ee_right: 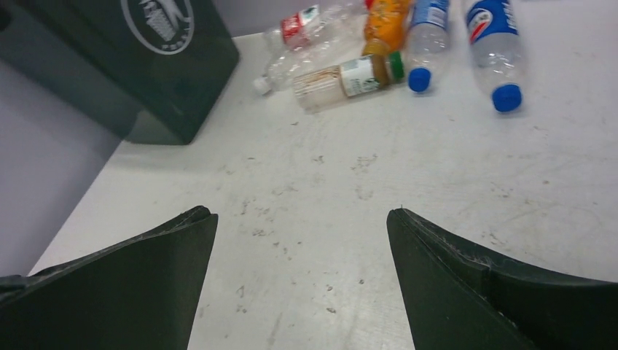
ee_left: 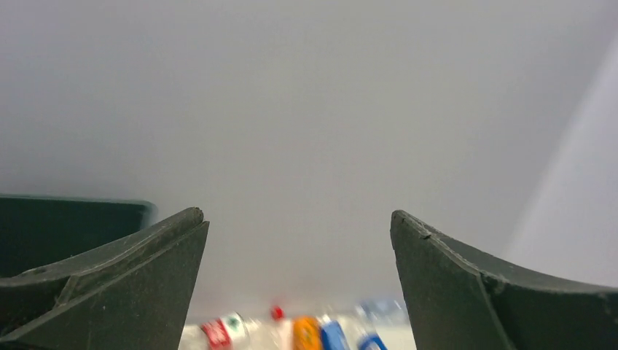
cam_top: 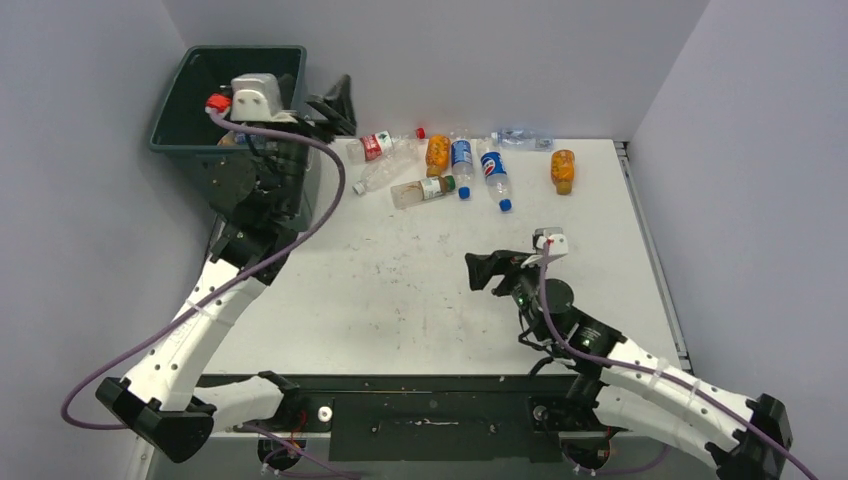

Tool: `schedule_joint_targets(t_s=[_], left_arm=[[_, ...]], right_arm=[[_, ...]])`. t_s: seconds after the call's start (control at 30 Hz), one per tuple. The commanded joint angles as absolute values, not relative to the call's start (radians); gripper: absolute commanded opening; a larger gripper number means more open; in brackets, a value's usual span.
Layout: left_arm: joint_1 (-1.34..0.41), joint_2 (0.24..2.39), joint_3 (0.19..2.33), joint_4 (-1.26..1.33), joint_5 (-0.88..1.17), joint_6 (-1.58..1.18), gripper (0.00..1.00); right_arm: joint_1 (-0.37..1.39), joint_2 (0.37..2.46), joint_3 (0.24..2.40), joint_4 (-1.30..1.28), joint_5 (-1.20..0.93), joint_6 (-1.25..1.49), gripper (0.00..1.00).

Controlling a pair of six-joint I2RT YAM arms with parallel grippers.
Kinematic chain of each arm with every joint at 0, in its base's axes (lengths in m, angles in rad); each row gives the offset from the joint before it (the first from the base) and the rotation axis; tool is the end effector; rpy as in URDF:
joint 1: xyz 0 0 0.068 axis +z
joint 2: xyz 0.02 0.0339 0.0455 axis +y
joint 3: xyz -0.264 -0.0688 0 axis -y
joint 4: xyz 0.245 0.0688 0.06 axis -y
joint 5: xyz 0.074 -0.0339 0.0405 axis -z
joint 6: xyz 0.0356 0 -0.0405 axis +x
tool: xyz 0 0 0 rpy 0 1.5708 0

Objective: Put the plastic bottles in the bin
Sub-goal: Place the plastic bottle in the trash bin, then pick up the plastic bottle at the center of the board.

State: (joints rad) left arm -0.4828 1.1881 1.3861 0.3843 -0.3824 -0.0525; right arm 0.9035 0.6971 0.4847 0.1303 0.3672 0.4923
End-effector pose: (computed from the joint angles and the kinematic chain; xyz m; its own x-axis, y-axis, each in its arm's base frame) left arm 0.2180 -0.0993 0.5243 0.4783 -0.3057 -0.8233 0.1800 0.9517 -0.2488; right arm 0.1193 0.1308 0.2812 -0.2866 0.3491 -0.8922 -0.4270 0.7871 0.4451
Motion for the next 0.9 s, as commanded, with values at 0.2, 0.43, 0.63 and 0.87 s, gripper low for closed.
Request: schedule_joint_targets(t_s=[0.2, 0.43, 0.63, 0.87], left_arm=[[-0.695, 1.051, 1.113, -0.199, -0.178, -0.121, 0.96], [-0.680, 0.832, 0.811, -0.050, -0.298, -0.152, 0.96], [-0.687, 0.773, 0.759, -0.038, -0.310, -0.197, 0.96], [-0.685, 0.756, 0.764, -0.047, -0.275, -0.278, 0.96]], right_arm=[[0.570, 1.108, 0.618, 0.354, 0.365, 0.786, 0.90], [0.367, 1.392, 0.710, 0.514, 0.419, 0.690, 0.90], [0.173, 1.621, 0.843, 0.510, 0.381, 0.650, 0.90], [0.092, 1.813, 1.014, 0.475, 0.380, 0.498, 0.90]])
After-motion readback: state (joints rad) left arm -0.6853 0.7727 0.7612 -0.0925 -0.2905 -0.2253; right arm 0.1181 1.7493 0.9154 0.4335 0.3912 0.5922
